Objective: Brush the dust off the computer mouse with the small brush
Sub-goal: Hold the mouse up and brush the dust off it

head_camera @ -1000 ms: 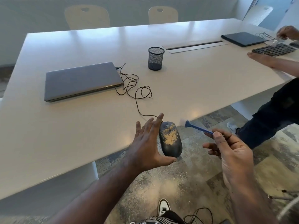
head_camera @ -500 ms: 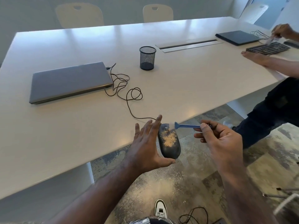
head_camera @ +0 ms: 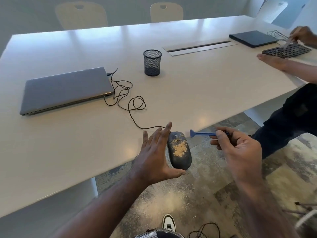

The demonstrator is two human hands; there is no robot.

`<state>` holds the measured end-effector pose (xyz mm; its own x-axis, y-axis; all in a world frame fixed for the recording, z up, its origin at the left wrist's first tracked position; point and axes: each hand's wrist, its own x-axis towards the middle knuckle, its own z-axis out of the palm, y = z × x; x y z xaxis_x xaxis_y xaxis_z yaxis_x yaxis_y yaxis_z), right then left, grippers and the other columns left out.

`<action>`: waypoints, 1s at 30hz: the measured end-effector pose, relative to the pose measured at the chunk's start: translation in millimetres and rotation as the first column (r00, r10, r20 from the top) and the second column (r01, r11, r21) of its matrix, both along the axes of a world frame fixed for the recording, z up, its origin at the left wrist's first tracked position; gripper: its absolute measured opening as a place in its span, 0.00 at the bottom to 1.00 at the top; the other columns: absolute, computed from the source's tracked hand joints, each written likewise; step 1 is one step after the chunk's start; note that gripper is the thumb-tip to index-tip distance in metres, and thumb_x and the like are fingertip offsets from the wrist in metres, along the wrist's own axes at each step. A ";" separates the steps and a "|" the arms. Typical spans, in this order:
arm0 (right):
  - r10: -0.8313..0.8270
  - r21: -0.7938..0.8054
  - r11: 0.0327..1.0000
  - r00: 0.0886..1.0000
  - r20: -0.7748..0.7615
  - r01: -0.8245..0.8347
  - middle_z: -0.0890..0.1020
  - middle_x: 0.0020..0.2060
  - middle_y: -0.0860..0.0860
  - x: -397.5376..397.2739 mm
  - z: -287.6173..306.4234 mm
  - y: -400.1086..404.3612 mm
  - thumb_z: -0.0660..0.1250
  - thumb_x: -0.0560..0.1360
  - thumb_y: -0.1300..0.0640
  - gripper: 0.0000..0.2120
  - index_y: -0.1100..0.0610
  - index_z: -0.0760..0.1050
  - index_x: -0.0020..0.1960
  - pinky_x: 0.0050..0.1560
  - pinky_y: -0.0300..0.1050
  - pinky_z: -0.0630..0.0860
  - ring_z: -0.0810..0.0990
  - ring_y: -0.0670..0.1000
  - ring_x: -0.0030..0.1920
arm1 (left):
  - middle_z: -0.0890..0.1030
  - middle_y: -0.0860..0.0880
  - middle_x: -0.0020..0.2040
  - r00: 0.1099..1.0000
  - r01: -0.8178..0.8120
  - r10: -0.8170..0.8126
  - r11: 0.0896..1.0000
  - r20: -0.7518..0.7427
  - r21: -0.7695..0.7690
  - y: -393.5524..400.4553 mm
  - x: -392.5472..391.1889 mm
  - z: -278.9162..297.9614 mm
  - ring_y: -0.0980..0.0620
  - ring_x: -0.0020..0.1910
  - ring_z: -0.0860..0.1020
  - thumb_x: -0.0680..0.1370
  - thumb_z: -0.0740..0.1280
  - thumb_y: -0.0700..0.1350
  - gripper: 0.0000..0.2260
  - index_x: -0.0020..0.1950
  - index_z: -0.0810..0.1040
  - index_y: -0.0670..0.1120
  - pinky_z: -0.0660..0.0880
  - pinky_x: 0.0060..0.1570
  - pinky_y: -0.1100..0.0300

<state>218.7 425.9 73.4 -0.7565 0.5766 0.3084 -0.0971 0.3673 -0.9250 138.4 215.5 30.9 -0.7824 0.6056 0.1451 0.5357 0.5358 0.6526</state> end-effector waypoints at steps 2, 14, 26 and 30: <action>0.028 0.060 0.998 1.000 -0.003 -0.028 0.86 0.39 0.43 0.7 2.1 2.0 0.68 0.77 0.49 0.06 0.44 0.81 0.53 0.41 0.35 0.80 0.86 0.45 0.41 | 0.57 0.51 0.81 1.000 0.001 -0.001 1.000 0.002 0.001 1.7 -1.0 -0.5 0.55 0.80 0.47 0.60 0.72 0.72 0.60 0.77 0.33 0.64 0.30 0.76 0.51; 0.136 0.586 0.787 0.980 0.145 -0.196 0.83 0.43 0.43 -0.2 22.1 26.4 0.69 0.74 0.70 0.15 0.53 0.82 0.54 0.48 0.23 0.73 0.81 0.35 0.49 | 0.56 0.50 0.81 1.000 0.025 -0.025 1.000 0.000 -0.006 10.0 -2.8 0.7 0.55 0.80 0.47 0.60 0.72 0.72 0.60 0.76 0.31 0.65 0.32 0.76 0.47; 0.145 0.602 0.769 0.976 0.160 -0.213 0.84 0.42 0.44 -1.3 26.5 35.0 0.68 0.74 0.69 0.13 0.53 0.82 0.52 0.37 0.20 0.69 0.78 0.32 0.39 | 0.56 0.50 0.81 1.000 0.012 -0.012 1.000 -0.003 -0.002 11.7 -4.1 -0.7 0.54 0.80 0.48 0.60 0.73 0.72 0.61 0.78 0.32 0.63 0.31 0.76 0.49; 0.141 0.589 0.788 0.983 0.113 -0.181 0.84 0.42 0.44 -5.4 26.8 33.6 0.68 0.75 0.68 0.13 0.53 0.82 0.54 0.42 0.24 0.73 0.81 0.35 0.43 | 0.58 0.51 0.80 1.000 0.019 -0.019 1.000 -0.007 0.011 13.1 -3.2 -0.9 0.55 0.80 0.48 0.60 0.73 0.72 0.60 0.78 0.33 0.64 0.30 0.75 0.52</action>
